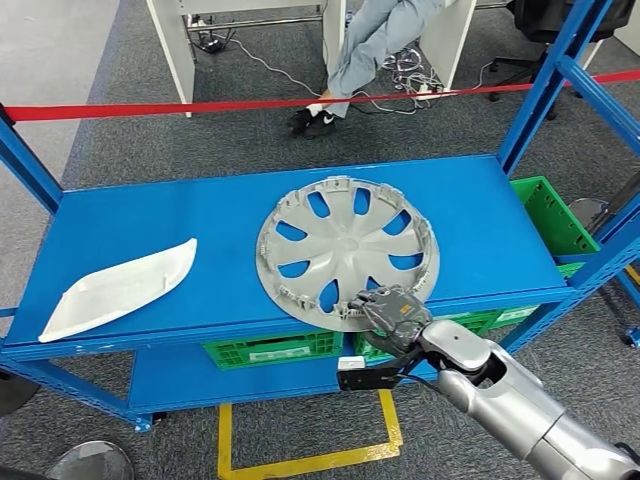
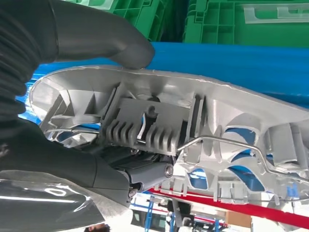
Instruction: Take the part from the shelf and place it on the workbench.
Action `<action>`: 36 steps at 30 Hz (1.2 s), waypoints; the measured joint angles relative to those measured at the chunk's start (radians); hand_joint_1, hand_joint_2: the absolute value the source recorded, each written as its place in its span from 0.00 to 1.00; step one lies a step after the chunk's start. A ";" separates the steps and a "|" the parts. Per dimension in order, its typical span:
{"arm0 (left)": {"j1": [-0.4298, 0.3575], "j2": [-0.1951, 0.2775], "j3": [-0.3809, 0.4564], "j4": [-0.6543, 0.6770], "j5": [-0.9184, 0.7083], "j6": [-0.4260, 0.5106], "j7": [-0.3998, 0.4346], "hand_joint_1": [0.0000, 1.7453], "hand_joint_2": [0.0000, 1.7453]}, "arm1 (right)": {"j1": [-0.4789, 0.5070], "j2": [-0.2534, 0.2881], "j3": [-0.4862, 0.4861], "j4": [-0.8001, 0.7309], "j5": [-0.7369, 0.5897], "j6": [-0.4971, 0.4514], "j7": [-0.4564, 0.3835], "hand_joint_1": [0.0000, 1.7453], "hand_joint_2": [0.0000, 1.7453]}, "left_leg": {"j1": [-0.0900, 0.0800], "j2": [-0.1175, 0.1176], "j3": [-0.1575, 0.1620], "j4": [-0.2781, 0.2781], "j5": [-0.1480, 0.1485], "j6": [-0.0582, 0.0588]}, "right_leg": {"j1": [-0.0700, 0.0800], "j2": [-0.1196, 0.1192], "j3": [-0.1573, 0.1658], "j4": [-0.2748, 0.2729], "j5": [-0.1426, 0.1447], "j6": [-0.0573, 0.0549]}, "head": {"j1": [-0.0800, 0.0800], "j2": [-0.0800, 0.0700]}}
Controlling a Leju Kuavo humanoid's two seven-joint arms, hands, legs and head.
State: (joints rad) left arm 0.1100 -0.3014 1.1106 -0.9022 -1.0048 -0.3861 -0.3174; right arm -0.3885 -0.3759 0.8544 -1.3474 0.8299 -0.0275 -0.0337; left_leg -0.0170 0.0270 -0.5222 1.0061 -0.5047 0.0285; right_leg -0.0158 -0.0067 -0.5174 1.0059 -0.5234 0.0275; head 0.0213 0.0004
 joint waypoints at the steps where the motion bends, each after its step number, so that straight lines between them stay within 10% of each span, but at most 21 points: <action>1: 0.000 0.000 0.001 0.000 0.000 0.000 0.000 0.00 1.00 | 0.000 0.000 0.000 0.000 0.000 -0.001 0.000 1.00 1.00 | 0.000 0.000 0.000 0.000 0.000 0.000 | 0.000 0.000 0.000 0.000 0.000 0.000 | 0.000 0.000; 14: -0.005 0.000 0.018 0.006 -0.041 -0.002 -0.018 0.00 1.00 | 0.008 0.007 -0.004 -0.019 0.063 -0.056 0.023 1.00 1.00 | 0.000 0.000 0.000 0.000 0.001 0.001 | 0.000 -0.001 0.000 0.000 0.000 0.000 | 0.000 0.000; 36: 0.000 -0.046 0.086 -0.049 -0.169 -0.006 -0.106 0.00 1.00 | 0.244 0.048 -0.254 -0.480 0.276 -0.567 0.011 1.00 1.00 | 0.000 -0.001 -0.006 0.000 0.001 0.001 | 0.000 -0.002 -0.005 0.000 0.000 0.000 | 0.000 0.000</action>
State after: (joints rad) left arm 0.1103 -0.3470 1.1964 -0.9509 -1.1740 -0.3921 -0.4231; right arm -0.1445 -0.3279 0.6004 -1.8269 1.1063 -0.5942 -0.0230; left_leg -0.0169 0.0262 -0.5282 1.0066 -0.5041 0.0293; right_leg -0.0156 -0.0085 -0.5224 1.0060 -0.5232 0.0275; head 0.0213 0.0004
